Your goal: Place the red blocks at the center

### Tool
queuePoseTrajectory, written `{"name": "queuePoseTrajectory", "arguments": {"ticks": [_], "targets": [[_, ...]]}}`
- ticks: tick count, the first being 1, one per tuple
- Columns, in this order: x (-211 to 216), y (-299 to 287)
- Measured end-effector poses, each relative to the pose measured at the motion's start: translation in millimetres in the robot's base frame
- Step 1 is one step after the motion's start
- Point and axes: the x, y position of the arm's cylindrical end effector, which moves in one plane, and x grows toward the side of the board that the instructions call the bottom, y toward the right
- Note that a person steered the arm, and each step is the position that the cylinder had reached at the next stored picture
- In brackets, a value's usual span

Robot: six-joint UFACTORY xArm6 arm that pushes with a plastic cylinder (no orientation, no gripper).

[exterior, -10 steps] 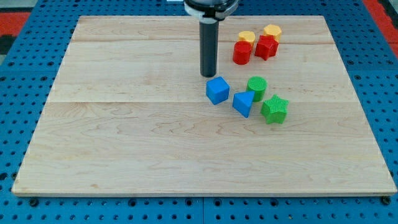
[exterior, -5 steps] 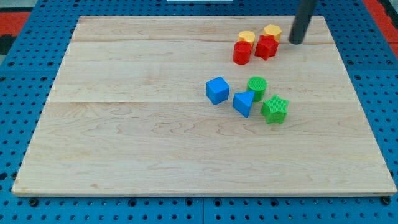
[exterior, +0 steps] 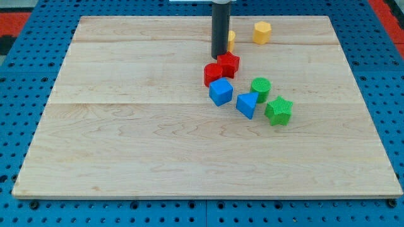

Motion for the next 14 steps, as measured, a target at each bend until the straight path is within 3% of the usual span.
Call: {"name": "queuePoseTrajectory", "arguments": {"ticks": [2,4,5,7,11,14], "targets": [[19.1,41.7],[27.9,40.2],[29.2,74.6],[60.8,75.4],[23.8,-46.5],[39.6,-83.9]]}}
